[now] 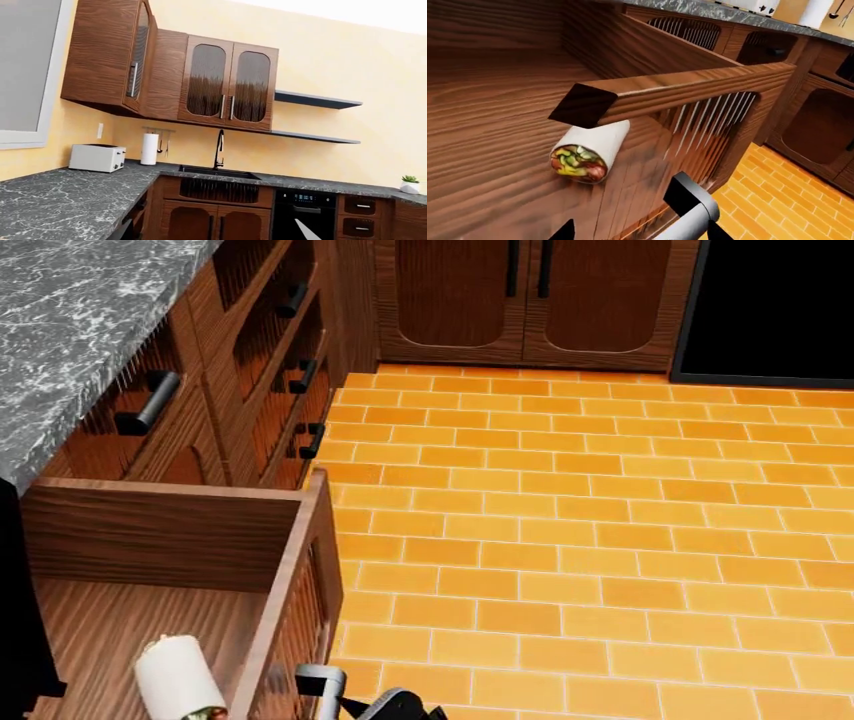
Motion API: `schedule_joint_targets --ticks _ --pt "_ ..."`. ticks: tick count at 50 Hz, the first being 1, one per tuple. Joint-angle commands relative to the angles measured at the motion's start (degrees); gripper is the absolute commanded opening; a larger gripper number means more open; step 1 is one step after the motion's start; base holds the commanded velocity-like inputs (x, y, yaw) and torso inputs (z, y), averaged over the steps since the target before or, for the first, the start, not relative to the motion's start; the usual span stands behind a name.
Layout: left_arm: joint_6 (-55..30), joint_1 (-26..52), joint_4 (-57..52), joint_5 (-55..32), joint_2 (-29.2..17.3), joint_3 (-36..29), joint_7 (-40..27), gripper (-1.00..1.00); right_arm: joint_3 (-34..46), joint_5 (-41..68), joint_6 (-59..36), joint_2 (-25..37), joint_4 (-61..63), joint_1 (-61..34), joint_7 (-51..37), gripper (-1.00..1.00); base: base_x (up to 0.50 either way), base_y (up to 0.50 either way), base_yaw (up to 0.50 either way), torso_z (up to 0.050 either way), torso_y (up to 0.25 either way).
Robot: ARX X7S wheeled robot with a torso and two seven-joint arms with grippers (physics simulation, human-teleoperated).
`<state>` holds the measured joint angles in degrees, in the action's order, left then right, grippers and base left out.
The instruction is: Close the right drawer.
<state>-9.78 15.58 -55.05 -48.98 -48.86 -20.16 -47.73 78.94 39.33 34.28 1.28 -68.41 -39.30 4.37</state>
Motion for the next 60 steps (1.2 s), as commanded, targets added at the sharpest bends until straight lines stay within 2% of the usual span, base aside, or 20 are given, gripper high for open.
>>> schedule_joint_targets --ticks 1,8,10,11,12,38,55,60 --pt "0.12 0.24 -0.42 -0.45 -0.45 0.05 -0.13 1.0 6.18 -5.05 3.06 -1.28 0.44 0.78 6.02 1.0 0.0 0.0 0.0 0.0 0.0" --pt "0.08 0.36 -0.33 -0.44 -0.38 -0.18 -0.24 1.0 6.13 -5.99 3.97 -1.28 0.54 0.79 8.03 1.0 0.0 0.0 0.0 0.0 0.0" --pt "0.13 0.42 -0.47 -0.43 -0.44 -0.19 -0.23 1.0 10.26 -13.21 -9.99 -1.28 16.38 2.75 -6.44 1.0 0.0 0.0 0.0 0.0 0.0" --pt "0.18 0.41 -0.25 -0.46 -0.33 -0.23 -0.22 1.0 9.93 -13.76 -17.09 -1.28 24.98 2.91 -10.25 1.0 0.0 0.0 0.0 0.0 0.0" --pt "0.13 0.36 -0.18 -0.17 -0.24 -0.46 -0.03 1.0 9.91 -14.21 -17.88 -1.28 27.69 3.1 -10.43 1.0 0.0 0.0 0.0 0.0 0.0" --pt "0.54 0.13 -0.77 0.06 -0.53 -1.01 -0.38 1.0 10.03 -16.69 -20.61 -1.28 32.22 4.2 -11.37 1.0 0.0 0.0 0.0 0.0 0.0" --pt "0.27 1.1 -0.17 0.63 0.09 -2.07 0.04 1.0 9.92 -15.89 -19.76 -1.28 31.13 3.41 -11.41 1.0 0.0 0.0 0.0 0.0 0.0" --pt "0.36 0.79 -0.71 0.62 -0.36 -1.92 -0.35 1.0 9.53 -14.48 -17.16 -1.28 27.06 2.16 -10.7 1.0 0.0 0.0 0.0 0.0 0.0"
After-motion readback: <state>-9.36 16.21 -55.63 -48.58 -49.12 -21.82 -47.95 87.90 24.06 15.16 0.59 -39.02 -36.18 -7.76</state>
